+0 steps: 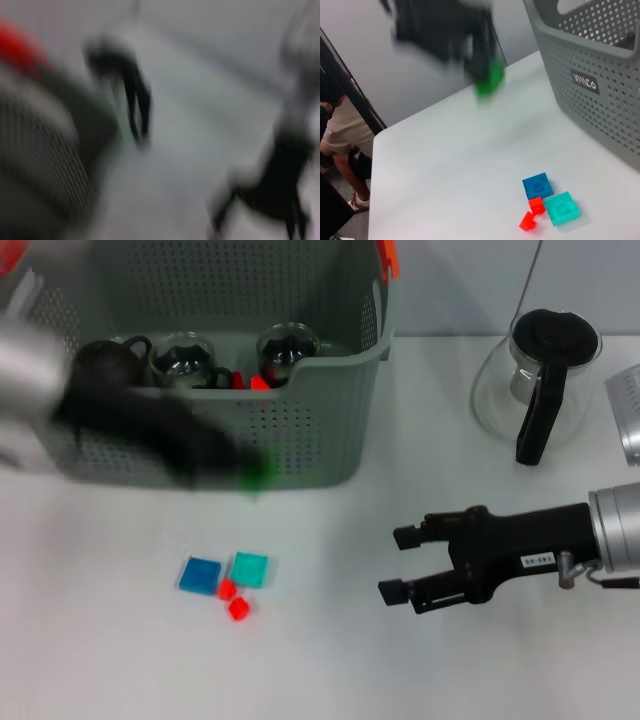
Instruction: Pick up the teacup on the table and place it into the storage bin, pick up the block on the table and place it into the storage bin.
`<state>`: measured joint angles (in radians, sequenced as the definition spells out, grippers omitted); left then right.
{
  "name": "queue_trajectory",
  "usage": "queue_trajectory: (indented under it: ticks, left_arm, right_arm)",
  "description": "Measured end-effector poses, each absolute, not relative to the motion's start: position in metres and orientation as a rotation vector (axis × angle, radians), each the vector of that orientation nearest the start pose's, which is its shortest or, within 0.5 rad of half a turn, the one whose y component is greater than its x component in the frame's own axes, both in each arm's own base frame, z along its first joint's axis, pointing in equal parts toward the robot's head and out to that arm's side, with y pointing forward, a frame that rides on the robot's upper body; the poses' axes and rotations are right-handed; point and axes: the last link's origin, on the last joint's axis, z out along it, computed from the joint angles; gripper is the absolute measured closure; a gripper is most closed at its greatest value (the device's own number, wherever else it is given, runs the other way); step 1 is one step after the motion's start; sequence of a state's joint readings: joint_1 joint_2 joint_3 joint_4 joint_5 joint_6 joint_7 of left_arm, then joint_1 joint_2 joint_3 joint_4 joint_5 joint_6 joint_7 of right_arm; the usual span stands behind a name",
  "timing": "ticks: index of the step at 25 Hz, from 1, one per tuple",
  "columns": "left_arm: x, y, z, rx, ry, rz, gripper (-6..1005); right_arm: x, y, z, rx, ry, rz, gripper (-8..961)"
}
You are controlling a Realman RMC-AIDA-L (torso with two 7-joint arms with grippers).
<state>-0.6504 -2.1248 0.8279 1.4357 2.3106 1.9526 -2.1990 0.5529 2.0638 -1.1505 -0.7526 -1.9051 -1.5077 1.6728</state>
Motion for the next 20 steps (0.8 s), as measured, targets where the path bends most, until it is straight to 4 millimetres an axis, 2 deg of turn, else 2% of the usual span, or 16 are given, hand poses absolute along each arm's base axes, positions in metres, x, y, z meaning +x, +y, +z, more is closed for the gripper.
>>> queue_trajectory:
  ticks: [3, 6, 9, 11, 14, 17, 20]
  left_arm:
    - [-0.136, 0.359, 0.110, -2.779, -0.715, -0.339, 892]
    - [-0.128, 0.393, 0.132, -2.602, -0.682, -0.400, 892]
    - [-0.131, 0.427, 0.137, -2.446, -0.721, -0.391, 882]
    - [-0.134, 0.443, 0.131, -2.404, -0.763, -0.377, 876]
    - [-0.136, 0.455, 0.123, -2.384, -0.785, -0.374, 867]
    - [-0.137, 0.457, 0.125, -2.361, -0.769, -0.378, 857]
    - [-0.134, 0.448, 0.134, -2.364, -0.735, -0.383, 718]
  right_arm:
    - [0.220, 0.326, -0.038, -3.026, 0.713, 0.463, 57]
    - [0.218, 0.327, -0.038, -3.030, 0.711, 0.462, 57]
    - [0.217, 0.327, -0.038, -3.033, 0.705, 0.462, 57]
    - [0.216, 0.327, -0.038, -3.039, 0.702, 0.463, 57]
    - [0.214, 0.326, -0.038, -3.046, 0.701, 0.467, 57]
    - [0.214, 0.326, -0.038, -3.050, 0.701, 0.470, 56]
    - [0.214, 0.326, -0.038, -3.053, 0.699, 0.471, 56]
